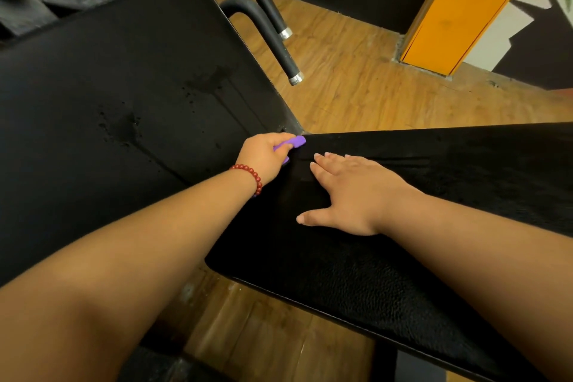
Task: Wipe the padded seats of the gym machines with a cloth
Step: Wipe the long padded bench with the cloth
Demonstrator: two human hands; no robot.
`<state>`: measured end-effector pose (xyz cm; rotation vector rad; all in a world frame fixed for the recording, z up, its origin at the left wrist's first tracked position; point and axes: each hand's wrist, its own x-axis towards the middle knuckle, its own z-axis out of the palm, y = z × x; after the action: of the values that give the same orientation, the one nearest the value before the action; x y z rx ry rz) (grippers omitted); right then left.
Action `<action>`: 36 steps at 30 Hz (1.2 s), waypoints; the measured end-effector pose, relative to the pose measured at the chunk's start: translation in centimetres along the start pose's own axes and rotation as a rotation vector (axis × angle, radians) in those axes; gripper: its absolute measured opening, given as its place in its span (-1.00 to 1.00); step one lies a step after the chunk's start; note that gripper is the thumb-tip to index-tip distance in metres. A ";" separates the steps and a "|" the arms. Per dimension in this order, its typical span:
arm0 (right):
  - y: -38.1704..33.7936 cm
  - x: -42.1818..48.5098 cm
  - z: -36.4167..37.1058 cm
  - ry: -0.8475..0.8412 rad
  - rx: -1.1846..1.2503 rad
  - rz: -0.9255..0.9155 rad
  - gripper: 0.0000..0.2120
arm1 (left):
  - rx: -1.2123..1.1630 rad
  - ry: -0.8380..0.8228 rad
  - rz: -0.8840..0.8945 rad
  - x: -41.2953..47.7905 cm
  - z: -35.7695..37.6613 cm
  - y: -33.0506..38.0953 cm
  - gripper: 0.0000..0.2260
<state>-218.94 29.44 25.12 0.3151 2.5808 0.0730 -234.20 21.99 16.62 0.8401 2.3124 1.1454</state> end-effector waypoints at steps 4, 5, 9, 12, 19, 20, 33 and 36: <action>-0.1 -0.1 -0.1 0.005 -0.006 -0.006 -0.06 | 0.003 -0.015 0.076 -2.3 -0.2 -1.6 -0.71; -0.1 -0.1 -0.1 0.007 -0.006 -0.006 -0.06 | 0.017 -0.013 0.079 -2.0 -0.3 -1.5 -0.72; -0.1 0.1 0.1 0.014 0.003 -0.001 -0.05 | 0.066 -0.013 0.004 1.2 -0.2 -0.2 -0.73; 0.0 0.1 0.1 0.013 0.003 -0.002 -0.05 | 0.031 -0.001 -0.006 1.7 0.2 0.0 -0.73; -0.1 0.1 -0.2 -0.004 -0.004 -0.006 -0.07 | -0.014 -0.020 0.095 -1.7 0.0 -1.8 -0.71; -0.1 0.1 -0.2 -0.004 -0.002 -0.006 -0.06 | -0.012 -0.020 0.082 -1.2 -0.1 -1.5 -0.71; 0.1 0.3 0.0 0.010 0.009 -0.019 -0.05 | -0.064 -0.043 0.033 -1.0 -0.1 -1.0 -0.73; 0.0 0.3 0.0 0.015 0.002 -0.016 -0.05 | -0.063 -0.055 0.095 -2.1 0.0 -1.6 -0.71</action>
<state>-219.21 29.55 24.94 0.2957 2.5981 0.0678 -233.15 19.77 15.47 0.9552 2.2012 1.2128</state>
